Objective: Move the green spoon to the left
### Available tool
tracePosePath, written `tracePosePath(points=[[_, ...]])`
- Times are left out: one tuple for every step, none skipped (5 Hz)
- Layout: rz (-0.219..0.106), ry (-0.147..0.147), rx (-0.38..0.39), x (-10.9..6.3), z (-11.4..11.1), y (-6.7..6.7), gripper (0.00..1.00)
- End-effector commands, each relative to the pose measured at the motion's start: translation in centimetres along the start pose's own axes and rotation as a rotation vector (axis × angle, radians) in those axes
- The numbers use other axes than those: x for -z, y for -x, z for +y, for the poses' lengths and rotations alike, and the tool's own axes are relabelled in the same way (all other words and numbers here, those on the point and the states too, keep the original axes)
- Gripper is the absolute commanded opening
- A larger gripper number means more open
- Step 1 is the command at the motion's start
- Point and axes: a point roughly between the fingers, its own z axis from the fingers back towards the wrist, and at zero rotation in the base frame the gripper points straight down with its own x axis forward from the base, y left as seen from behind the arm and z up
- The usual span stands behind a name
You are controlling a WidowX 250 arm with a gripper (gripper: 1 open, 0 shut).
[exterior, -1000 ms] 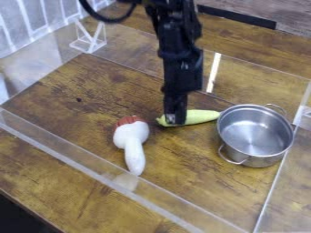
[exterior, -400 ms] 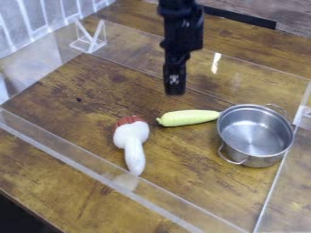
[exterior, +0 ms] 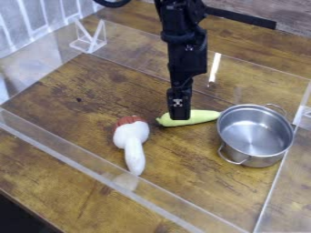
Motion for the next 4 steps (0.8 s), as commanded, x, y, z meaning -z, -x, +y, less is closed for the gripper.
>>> tracePosePath(points=[[-0.033,-0.020,0.018,1.3,0.3,-0.4,1.00],[-0.036,0.004,0.060,1.5,-0.3,0.0,0.00],[-0.034,0.007,0.090,1.1,-0.8,0.8,0.00],[-0.033,0.003,0.114,0.2,-1.4,1.5,0.00]])
